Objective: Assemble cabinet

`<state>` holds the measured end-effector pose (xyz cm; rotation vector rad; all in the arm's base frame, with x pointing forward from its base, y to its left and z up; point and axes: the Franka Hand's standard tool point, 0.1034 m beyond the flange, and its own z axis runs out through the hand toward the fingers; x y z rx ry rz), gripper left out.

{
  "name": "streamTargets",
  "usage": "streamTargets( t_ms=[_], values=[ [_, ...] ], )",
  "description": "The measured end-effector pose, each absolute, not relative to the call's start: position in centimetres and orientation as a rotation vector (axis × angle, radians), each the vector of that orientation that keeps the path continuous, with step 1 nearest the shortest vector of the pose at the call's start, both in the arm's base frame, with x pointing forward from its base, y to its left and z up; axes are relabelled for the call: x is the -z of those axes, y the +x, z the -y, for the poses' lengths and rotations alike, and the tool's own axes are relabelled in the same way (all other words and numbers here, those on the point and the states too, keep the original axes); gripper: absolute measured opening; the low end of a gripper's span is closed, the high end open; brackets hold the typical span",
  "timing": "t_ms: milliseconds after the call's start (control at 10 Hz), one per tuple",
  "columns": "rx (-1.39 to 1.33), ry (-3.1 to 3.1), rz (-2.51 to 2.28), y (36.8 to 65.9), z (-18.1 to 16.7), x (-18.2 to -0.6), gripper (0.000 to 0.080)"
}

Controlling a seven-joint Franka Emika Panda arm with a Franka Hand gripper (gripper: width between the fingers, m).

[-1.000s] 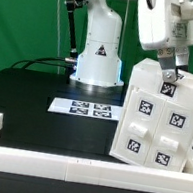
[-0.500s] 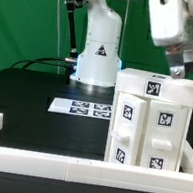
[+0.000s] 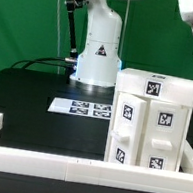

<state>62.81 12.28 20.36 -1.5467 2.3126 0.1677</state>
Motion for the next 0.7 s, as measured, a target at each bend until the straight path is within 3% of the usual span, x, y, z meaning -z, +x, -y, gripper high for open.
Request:
streamTargets(
  t_ms=[700],
  values=[
    [-0.161,-1.589,-2.284,62.74,-12.5,-20.26,0.0796]
  ],
)
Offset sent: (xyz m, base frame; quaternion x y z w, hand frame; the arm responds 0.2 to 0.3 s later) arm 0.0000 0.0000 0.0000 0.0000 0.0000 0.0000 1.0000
